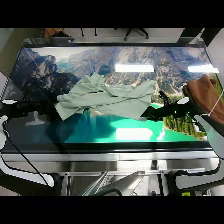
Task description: Fold the shirts.
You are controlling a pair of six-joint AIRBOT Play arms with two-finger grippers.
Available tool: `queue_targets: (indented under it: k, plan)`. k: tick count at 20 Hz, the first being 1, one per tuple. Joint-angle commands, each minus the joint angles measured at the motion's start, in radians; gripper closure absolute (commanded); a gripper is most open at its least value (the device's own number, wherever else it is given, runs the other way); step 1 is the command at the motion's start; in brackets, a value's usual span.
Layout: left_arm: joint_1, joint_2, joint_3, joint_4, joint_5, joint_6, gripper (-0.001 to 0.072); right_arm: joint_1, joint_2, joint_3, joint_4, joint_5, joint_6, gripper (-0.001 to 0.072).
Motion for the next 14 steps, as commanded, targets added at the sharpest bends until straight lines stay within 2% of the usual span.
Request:
queue_targets:
  k: [1,5,6,7,8,9,12,13,14]
  plan:
    - [-0.033,-0.051,0.050,-0.049,-0.004,0.006,0.0203,0.000,-0.001,0.000,-0.050,0.011,0.001,0.0239]
    - [-0.025,-0.058,0.108,-0.042,-0.069,0.006,0.0642,0.000,-0.001,0.000,-0.050,0.031,0.000,0.0239]
    - [-0.018,-0.058,0.114,-0.042,-0.088,0.006,0.0691,0.000,-0.001,0.000,-0.050,0.031,0.000,0.0240]
    - [-0.011,-0.058,0.117,-0.042,-0.109,0.006,0.0691,0.000,-0.001,0.000,-0.045,0.031,0.000,0.0242]
    - [-0.002,-0.058,0.117,-0.041,-0.131,0.006,0.0691,0.000,-0.001,0.000,-0.034,0.031,0.000,0.0284]
    - [0.003,-0.058,0.116,-0.039,-0.146,0.006,0.0691,0.001,-0.001,0.000,-0.022,0.035,-0.001,0.0384]
    - [0.011,-0.058,0.116,-0.039,-0.172,0.006,0.0692,0.002,-0.002,0.000,-0.013,0.035,-0.001,0.0399]
    - [0.011,-0.058,0.116,-0.039,-0.175,0.006,0.0691,0.002,-0.002,0.000,-0.013,0.034,-0.001,0.0436]
    - [0.011,-0.058,0.116,-0.040,-0.175,0.006,0.0691,0.002,-0.002,0.000,-0.011,0.031,-0.006,0.0544]
